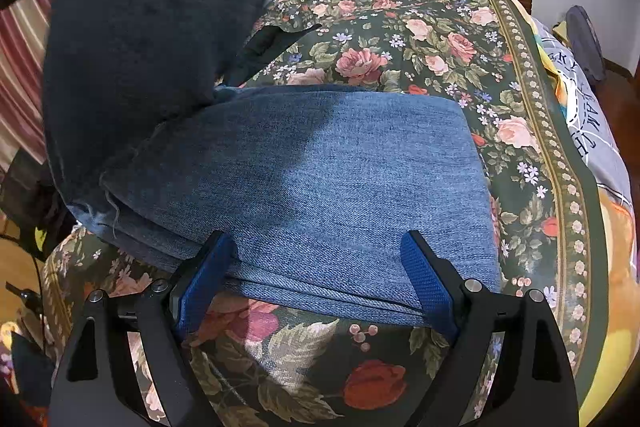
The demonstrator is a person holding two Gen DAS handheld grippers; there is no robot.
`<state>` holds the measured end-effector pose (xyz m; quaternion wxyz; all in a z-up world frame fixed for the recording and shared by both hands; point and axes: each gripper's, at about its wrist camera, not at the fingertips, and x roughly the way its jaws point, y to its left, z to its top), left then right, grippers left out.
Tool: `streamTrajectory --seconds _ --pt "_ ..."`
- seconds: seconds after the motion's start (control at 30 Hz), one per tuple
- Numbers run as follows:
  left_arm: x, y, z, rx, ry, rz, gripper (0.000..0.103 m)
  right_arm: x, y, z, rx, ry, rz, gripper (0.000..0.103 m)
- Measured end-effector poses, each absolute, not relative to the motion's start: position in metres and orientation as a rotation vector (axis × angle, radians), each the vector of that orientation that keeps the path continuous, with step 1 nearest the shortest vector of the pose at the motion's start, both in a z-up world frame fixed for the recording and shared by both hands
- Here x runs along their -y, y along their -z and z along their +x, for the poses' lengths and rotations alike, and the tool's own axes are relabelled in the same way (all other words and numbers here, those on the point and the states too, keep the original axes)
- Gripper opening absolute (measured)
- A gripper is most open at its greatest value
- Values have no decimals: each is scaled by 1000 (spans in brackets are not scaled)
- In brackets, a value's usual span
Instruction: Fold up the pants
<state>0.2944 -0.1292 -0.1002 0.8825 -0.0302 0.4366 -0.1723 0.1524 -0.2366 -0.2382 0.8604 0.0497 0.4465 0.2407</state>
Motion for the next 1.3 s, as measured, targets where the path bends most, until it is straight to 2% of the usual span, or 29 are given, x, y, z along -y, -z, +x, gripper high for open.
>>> streamTrajectory --seconds 0.17,0.3,0.33,0.37,0.43,0.47,0.67,0.83,1.0,1.3 --pt "165 141 295 -1018 414 -19 22 248 233 146 -917 -500 119 83" --pt "188 153 287 -1057 420 84 29 265 227 140 -907 -474 146 83" --pt "193 156 286 -1064 425 104 37 269 225 138 -905 -464 152 83" --pt "197 158 282 -1077 441 110 58 272 224 137 -904 -455 157 83" --pt "193 154 278 -1077 481 44 83 278 224 134 -905 -441 165 83" --pt "188 149 275 -1053 471 -2 88 280 224 134 -907 -433 165 83" --pt "144 129 298 -1003 370 -60 91 284 228 130 -940 -426 168 83" --pt "99 139 332 -965 197 94 91 276 225 131 -940 -454 167 83" --pt "60 180 373 -1060 111 225 91 257 224 134 -953 -499 131 83" --pt "1 265 399 -1245 68 245 92 237 225 144 -970 -483 70 87"
